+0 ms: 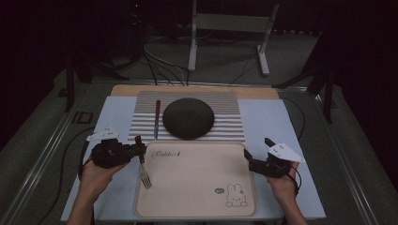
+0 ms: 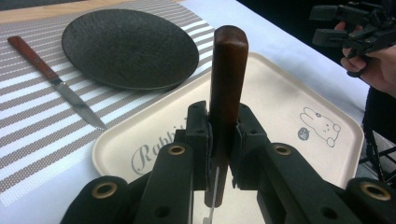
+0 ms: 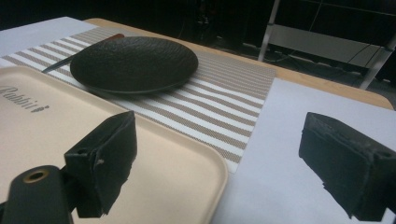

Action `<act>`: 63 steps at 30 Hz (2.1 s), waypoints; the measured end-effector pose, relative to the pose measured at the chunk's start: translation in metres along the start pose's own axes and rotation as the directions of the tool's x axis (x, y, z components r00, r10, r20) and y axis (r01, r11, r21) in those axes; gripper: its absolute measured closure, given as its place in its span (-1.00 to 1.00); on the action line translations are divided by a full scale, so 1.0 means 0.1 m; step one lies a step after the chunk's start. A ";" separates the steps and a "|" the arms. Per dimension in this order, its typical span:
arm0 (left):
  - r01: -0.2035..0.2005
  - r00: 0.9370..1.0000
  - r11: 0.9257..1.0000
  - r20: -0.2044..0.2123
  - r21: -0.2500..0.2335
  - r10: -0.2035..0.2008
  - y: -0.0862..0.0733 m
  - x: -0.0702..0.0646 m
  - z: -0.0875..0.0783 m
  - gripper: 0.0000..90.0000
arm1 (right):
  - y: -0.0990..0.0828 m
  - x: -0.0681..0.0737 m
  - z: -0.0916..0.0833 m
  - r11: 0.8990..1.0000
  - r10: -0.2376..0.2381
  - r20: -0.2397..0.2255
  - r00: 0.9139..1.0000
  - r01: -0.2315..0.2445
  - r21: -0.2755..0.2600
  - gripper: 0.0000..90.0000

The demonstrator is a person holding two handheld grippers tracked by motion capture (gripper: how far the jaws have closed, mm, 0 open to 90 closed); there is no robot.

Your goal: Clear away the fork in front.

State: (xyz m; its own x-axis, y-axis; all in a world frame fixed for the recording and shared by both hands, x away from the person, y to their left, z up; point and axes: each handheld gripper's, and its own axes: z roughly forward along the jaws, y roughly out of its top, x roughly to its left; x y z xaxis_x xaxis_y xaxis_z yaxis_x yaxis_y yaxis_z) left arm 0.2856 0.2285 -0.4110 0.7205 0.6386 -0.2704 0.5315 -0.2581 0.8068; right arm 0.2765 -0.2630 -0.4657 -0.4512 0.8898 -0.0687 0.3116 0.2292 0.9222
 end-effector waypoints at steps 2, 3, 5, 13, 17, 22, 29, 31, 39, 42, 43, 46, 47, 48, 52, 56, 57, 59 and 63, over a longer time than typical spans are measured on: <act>0.003 1.000 1.000 0.010 -0.001 -0.003 -0.01 0.00 0.00 0.77 | 0.00 0.00 0.00 1.000 0.001 0.000 1.000 -0.001 0.002 -0.74; 0.005 1.000 1.000 0.023 0.001 -0.005 -0.01 0.00 0.00 0.77 | 0.00 0.00 0.00 1.000 0.001 0.000 1.000 -0.001 0.002 -0.74; 0.017 0.997 1.000 0.078 0.000 -0.017 -0.03 0.01 0.01 0.77 | 0.00 0.00 0.00 1.000 0.000 0.002 1.000 0.000 0.004 -0.74; 0.079 0.992 0.997 0.095 0.008 -0.080 -0.15 0.16 0.17 0.75 | -0.02 0.01 0.02 1.000 -0.002 0.004 1.000 0.002 0.017 -0.74; 0.088 0.995 0.996 0.041 0.017 -0.089 -0.19 0.22 0.30 0.70 | -0.02 0.02 0.03 1.000 -0.005 0.002 1.000 0.005 0.023 -0.74; 0.119 0.991 0.990 0.045 0.074 -0.123 -0.33 0.31 0.52 0.62 | -0.02 0.02 0.03 1.000 -0.004 0.000 1.000 0.004 0.023 -0.74; 0.167 0.983 0.979 0.061 0.117 -0.175 -0.48 0.36 0.59 0.59 | -0.03 0.00 0.03 1.000 0.002 -0.003 1.000 -0.002 0.024 -0.74; 0.179 0.981 0.977 0.058 0.114 -0.187 -0.51 0.37 0.57 0.58 | -0.03 0.01 0.03 1.000 0.000 -0.005 1.000 0.000 0.025 -0.74; 0.187 0.980 0.969 0.037 0.159 -0.195 -0.61 0.39 0.58 0.52 | -0.03 0.01 0.03 1.000 0.001 -0.010 1.000 -0.001 0.024 -0.74; 0.193 0.980 0.968 0.014 0.157 -0.198 -0.62 0.40 0.57 0.46 | -0.04 0.02 0.03 1.000 0.001 -0.013 1.000 0.000 0.025 -0.74; 0.196 0.980 0.969 -0.001 0.153 -0.198 -0.62 0.41 0.57 0.46 | -0.04 0.02 0.03 1.000 0.001 -0.013 1.000 0.000 0.025 -0.74; 0.210 0.978 0.970 -0.037 0.125 -0.207 -0.62 0.42 0.52 0.28 | -0.04 0.01 0.03 1.000 0.003 -0.016 1.000 -0.002 0.026 -0.74; 0.212 0.977 0.971 -0.051 0.112 -0.207 -0.62 0.42 0.50 0.23 | -0.04 0.01 0.03 1.000 0.004 -0.018 1.000 -0.003 0.026 -0.74; 0.211 0.977 0.973 -0.063 0.091 -0.206 -0.62 0.42 0.48 0.15 | -0.04 0.01 0.02 1.000 0.005 -0.021 1.000 -0.004 0.026 -0.74; 0.213 0.971 0.977 -0.116 0.008 -0.211 -0.58 0.40 0.39 -0.17 | -0.04 0.02 0.01 1.000 0.006 -0.028 1.000 -0.005 0.027 -0.74; 0.179 0.965 0.979 -0.179 -0.093 -0.193 -0.51 0.34 0.28 -0.64 | -0.04 0.04 -0.02 1.000 0.007 -0.037 0.999 -0.006 0.022 -0.75; 0.167 0.963 0.978 -0.193 -0.123 -0.188 -0.49 0.32 0.25 -0.67 | -0.03 0.04 -0.02 1.000 0.006 -0.038 0.999 -0.005 0.021 -0.75; 0.151 0.958 0.973 -0.218 -0.174 -0.187 -0.46 0.29 0.19 -0.77 | -0.03 0.04 -0.03 1.000 0.007 -0.040 0.999 -0.007 0.017 -0.75; 0.091 0.953 0.962 -0.257 -0.258 -0.159 -0.38 0.19 0.07 -0.95 | -0.02 0.05 -0.05 1.000 0.005 -0.043 0.999 -0.005 0.010 -0.75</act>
State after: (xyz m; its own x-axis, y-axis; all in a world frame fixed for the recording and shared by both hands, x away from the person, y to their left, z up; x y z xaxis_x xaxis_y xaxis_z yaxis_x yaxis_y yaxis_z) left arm 0.2827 0.2451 -0.4503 0.4876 0.8363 -0.2507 0.4613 -0.0030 0.8872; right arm 0.2697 -0.2611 -0.4663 -0.4853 0.8731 -0.0476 0.3221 0.2291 0.9186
